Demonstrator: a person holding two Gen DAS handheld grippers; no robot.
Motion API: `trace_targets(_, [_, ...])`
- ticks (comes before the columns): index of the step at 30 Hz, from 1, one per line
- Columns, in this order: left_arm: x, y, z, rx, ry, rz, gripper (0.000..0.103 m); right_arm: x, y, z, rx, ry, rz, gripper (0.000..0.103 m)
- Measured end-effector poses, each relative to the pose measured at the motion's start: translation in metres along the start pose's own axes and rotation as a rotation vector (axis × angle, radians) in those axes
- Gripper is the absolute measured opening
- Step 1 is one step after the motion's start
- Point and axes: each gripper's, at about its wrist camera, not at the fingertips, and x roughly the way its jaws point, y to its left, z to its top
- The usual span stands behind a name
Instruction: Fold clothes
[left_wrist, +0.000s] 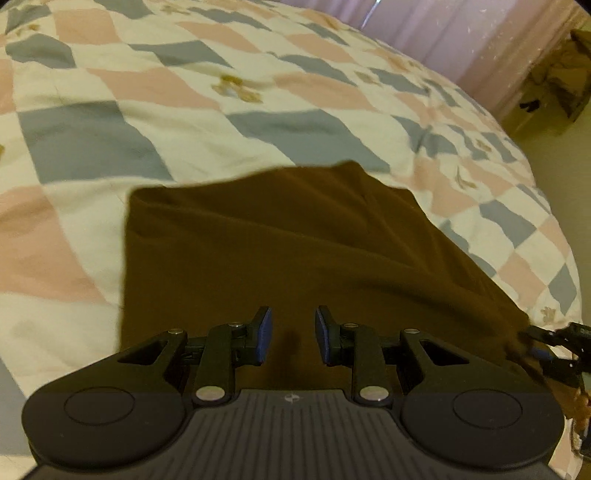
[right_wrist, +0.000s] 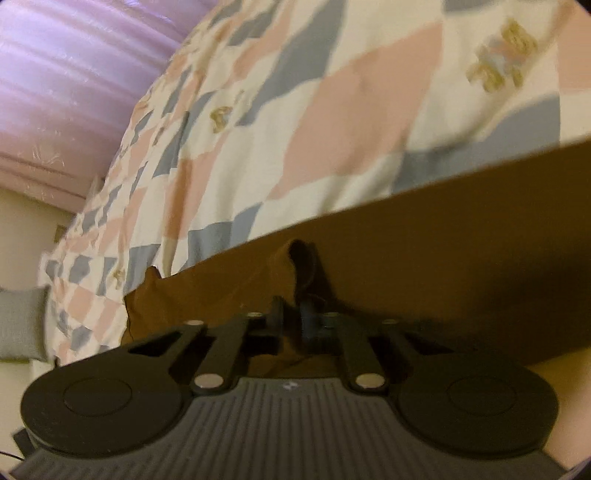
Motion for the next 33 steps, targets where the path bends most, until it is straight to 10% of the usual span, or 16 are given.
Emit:
trace_targets(10, [-0.013, 0.005, -0.001, -0.033, -0.007, 0.0, 0.028, 0.018, 0.157, -0.088, -0.961, -0.02, -0.207, 0.013])
trace_targets(14, [-0.015, 0.007, -0.002, -0.038, -0.002, -0.008, 0.028, 0.021, 0.17, -0.114, -0.984, 0.029, -0.127, 0.046])
trace_targets(25, [0.008, -0.029, -0.014, -0.022, 0.089, -0.217, 0.03, -0.001, 0.121, -0.082, -0.859, -0.007, -0.122, 0.037])
trace_targets(33, [0.084, -0.105, -0.004, -0.107, 0.224, -0.47, 0.06, 0.015, 0.102, -0.096, -1.047, -0.005, -0.154, 0.037])
